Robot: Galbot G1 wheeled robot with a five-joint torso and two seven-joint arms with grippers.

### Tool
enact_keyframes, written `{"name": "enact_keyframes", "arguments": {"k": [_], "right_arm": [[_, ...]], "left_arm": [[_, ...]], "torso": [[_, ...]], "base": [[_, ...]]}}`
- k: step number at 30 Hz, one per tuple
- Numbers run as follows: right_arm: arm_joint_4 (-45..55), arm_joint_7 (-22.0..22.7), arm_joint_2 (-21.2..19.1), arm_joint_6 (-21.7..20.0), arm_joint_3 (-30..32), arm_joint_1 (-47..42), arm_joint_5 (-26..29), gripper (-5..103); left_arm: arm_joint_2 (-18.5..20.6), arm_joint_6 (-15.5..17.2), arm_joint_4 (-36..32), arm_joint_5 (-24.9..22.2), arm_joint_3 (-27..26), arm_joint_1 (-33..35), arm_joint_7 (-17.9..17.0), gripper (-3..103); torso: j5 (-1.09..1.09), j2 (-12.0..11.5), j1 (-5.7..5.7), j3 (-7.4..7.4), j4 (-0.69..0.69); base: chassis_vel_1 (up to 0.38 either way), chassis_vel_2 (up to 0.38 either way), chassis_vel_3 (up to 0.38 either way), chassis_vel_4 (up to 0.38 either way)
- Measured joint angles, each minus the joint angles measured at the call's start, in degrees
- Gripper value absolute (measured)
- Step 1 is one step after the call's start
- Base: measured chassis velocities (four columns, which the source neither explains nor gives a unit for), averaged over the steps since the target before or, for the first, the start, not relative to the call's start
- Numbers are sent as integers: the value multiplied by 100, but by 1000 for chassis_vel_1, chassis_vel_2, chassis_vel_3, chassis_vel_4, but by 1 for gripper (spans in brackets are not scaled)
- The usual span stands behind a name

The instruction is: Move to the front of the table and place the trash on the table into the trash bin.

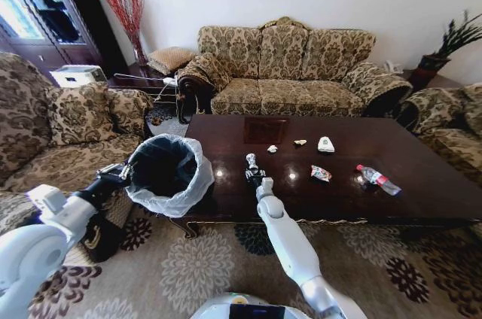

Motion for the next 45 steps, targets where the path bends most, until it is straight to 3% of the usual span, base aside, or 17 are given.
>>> {"name": "enact_keyframes", "arguments": {"k": [4, 8, 10, 11, 14, 18, 19, 23, 29, 38, 40, 45], "right_arm": [[315, 5, -81, -5, 18, -134, 139, 48], [1234, -151, -309, 50, 103, -509, 397, 48], [2042, -296, -456, 202, 199, -786, 493, 48], [2042, -296, -456, 202, 199, -786, 493, 48], [3530, -673, -792, 357, 245, -1171, 842, 48], [4617, -1059, -1149, 366, 230, -1449, 1083, 48], [4617, -1059, -1149, 366, 230, -1449, 1083, 48], [6039, -1552, -1600, 132, 74, -1728, 1689, 48], [6673, -1734, -1920, -314, -288, -1878, 1910, 48], [6375, -1574, -1729, -730, -699, -1967, 1383, 44], [6346, -1562, -1707, -736, -714, -1962, 1370, 48], [6266, -1558, -1668, -737, -769, -2015, 1309, 70]], "left_arm": [[144, 62, 67, -58, -37, 27, -37, 1], [541, 371, 206, -454, -292, 121, -253, 1], [977, 650, 308, -928, -526, 227, -465, 1], [977, 650, 308, -928, -526, 227, -465, 1], [1806, 921, 534, -1779, -712, 346, -774, 1], [2557, 1037, 839, -2362, -516, 229, -1068, 1], [2557, 1037, 839, -2362, -516, 229, -1068, 1], [3381, 1092, 1004, -2768, -60, 21, -1355, 1], [3924, 1067, 857, -2909, 188, -140, -1432, 1], [3884, 1056, 32, -3022, 121, -163, -1437, 1], [3844, 1056, -36, -3048, 109, -161, -1445, 1], [3604, 1056, -386, -3110, 81, -109, -1478, 1]], "torso": [[0, 0, 0, 0, 1], [-1, 0, 0, 0, 1], [1, 0, 0, 0, 0], [1, 0, 0, 0, 0], [2, 0, 0, 0, -1], [0, 0, 0, 0, -2], [0, 0, 0, 0, -2], [-1, 0, 1, 0, -1], [1, 0, -1, 0, -1], [2, 0, -1, 0, 0], [2, 0, -1, 0, 1], [0, 0, 0, 0, 0]], "base": [[0, 0, 0, 0], [0, 0, 0, 0], [0, 0, 0, 0], [0, 0, 0, 0], [0, 0, 0, 0], [0, 0, 0, 0], [0, 0, 0, 0], [0, 0, 0, 0], [0, 0, 0, 0], [0, 0, 0, 0], [0, 0, 0, 0], [0, 0, 0, 0]]}}
